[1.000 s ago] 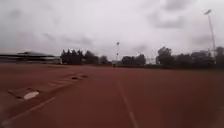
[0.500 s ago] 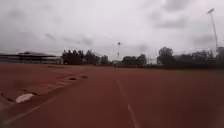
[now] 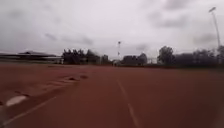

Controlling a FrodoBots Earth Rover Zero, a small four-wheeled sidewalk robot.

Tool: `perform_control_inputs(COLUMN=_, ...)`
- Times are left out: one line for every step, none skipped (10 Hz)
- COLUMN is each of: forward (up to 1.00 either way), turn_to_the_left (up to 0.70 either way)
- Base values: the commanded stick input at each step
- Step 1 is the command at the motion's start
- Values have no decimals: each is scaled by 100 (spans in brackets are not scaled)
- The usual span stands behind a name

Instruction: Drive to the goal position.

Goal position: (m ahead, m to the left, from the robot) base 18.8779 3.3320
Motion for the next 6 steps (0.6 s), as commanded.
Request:
perform_control_inputs(forward=50, turn_to_the_left=0)
perform_control_inputs(forward=50, turn_to_the_left=0)
perform_control_inputs(forward=50, turn_to_the_left=0)
perform_control_inputs(forward=50, turn_to_the_left=0)
perform_control_inputs(forward=50, turn_to_the_left=0)
perform_control_inputs(forward=50, turn_to_the_left=0)
